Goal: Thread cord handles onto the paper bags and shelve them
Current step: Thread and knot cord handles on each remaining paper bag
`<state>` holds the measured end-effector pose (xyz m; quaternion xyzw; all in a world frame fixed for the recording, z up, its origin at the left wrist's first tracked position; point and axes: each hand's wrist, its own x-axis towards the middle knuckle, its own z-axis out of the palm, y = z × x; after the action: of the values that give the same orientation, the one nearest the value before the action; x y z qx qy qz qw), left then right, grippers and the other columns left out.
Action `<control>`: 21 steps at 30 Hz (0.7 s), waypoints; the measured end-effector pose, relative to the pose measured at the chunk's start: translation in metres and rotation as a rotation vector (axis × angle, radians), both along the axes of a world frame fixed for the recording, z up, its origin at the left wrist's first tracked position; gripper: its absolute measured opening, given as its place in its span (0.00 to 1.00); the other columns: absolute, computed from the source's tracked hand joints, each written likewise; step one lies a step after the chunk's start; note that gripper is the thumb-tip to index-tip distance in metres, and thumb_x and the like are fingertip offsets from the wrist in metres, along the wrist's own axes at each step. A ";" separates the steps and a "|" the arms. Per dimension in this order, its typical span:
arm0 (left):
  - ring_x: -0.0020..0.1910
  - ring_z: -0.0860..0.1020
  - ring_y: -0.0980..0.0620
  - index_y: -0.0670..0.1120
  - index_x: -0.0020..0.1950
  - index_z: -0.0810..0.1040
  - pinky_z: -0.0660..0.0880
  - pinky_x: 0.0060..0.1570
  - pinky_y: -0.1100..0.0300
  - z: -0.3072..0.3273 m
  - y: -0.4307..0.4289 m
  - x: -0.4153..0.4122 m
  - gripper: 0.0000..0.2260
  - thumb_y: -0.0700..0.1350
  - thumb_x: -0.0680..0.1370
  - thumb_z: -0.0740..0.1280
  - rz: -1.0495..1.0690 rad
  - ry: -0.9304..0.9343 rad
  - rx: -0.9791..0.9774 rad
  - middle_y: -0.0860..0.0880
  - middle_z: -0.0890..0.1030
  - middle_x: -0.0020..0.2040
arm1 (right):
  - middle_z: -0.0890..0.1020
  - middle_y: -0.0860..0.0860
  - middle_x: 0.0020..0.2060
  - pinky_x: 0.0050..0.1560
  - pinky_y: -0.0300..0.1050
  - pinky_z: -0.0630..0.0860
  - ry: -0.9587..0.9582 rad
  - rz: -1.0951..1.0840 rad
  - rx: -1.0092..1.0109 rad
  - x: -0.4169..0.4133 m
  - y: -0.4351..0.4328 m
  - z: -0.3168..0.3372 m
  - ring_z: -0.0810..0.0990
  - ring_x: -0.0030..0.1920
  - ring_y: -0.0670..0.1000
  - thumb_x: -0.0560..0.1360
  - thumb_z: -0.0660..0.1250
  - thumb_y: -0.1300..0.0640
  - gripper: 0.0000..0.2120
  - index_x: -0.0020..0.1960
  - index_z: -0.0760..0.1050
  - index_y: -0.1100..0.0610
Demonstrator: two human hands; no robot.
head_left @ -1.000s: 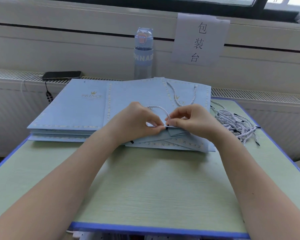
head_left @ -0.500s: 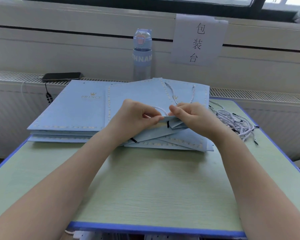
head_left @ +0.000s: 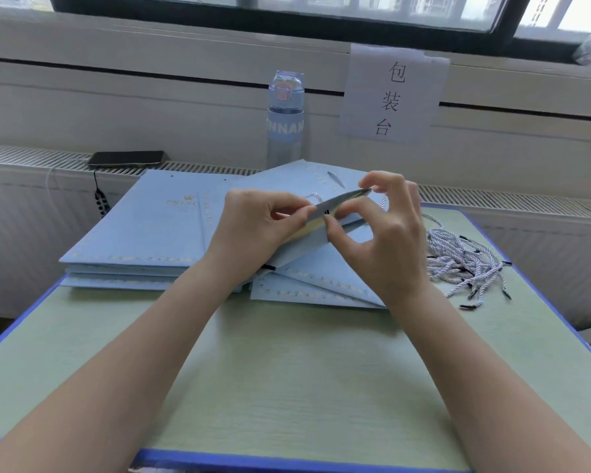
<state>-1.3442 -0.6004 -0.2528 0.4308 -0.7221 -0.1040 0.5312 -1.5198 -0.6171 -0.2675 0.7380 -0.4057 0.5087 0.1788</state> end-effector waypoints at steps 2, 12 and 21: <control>0.32 0.77 0.71 0.44 0.45 0.85 0.69 0.37 0.78 -0.001 0.000 -0.001 0.03 0.41 0.74 0.72 0.014 0.018 0.000 0.65 0.78 0.35 | 0.77 0.56 0.53 0.44 0.53 0.75 0.058 -0.093 0.060 0.004 0.001 -0.002 0.71 0.52 0.55 0.70 0.70 0.48 0.11 0.39 0.80 0.57; 0.36 0.80 0.65 0.44 0.47 0.85 0.71 0.40 0.76 -0.006 -0.004 -0.003 0.04 0.42 0.74 0.72 0.058 0.007 -0.038 0.57 0.82 0.38 | 0.77 0.57 0.55 0.49 0.55 0.71 0.056 0.019 0.068 0.003 0.000 -0.007 0.75 0.50 0.58 0.73 0.66 0.54 0.09 0.37 0.80 0.57; 0.43 0.81 0.61 0.47 0.44 0.86 0.78 0.46 0.60 -0.011 -0.014 0.011 0.12 0.54 0.73 0.70 -0.024 -0.201 -0.061 0.55 0.84 0.43 | 0.78 0.55 0.52 0.50 0.46 0.72 -0.083 0.141 0.158 -0.011 -0.008 -0.004 0.77 0.51 0.56 0.75 0.62 0.51 0.12 0.45 0.77 0.60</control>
<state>-1.3333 -0.6143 -0.2640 0.4139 -0.7798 -0.0447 0.4676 -1.5307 -0.6255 -0.2718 0.7548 -0.3986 0.5167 0.0668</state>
